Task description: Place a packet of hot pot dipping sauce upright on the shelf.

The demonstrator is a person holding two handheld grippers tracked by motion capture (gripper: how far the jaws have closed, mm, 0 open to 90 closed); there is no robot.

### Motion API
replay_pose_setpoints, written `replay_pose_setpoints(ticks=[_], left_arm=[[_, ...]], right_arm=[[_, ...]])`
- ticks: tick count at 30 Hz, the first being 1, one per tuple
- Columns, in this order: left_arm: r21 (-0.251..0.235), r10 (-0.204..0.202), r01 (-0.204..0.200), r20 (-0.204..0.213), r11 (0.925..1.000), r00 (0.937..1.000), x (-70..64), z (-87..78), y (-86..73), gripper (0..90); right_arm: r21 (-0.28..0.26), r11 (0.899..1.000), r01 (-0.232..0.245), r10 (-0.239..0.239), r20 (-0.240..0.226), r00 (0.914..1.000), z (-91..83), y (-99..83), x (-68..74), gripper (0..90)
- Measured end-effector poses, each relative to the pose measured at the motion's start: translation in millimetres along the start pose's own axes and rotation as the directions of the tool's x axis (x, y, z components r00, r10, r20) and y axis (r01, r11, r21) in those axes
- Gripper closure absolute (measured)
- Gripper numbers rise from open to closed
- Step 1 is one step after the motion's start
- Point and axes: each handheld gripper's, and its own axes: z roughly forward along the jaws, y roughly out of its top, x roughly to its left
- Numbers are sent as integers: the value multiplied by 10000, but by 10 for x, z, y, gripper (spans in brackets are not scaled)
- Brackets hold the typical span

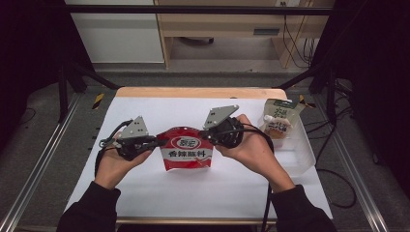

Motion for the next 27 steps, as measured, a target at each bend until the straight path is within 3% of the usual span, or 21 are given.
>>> replay_pose_setpoints(ticks=[3, 9, 17, 27], left_arm=[[121, 282, -281, -56, 9995, 9996, -42, -12, 52, 900], [143, 401, -401, -23, 9991, 9992, -72, -9, 108, 900], [90, 563, -563, 85, 9984, 9984, -93, 25, 127, 900], [32, 616, -617, 113, 9981, 9980, -123, 29, 144, 900]], right_arm=[[89, 10000, 7, -7, -2, 10000, -22, -23, -10, 898], [414, 9991, 7, -2, -108, 9999, -36, -63, -23, 852], [1097, 9929, 452, -442, -111, 9990, -36, -34, -28, 760], [1635, 9847, 602, -621, 61, 9981, -2, -1, -57, 452]])
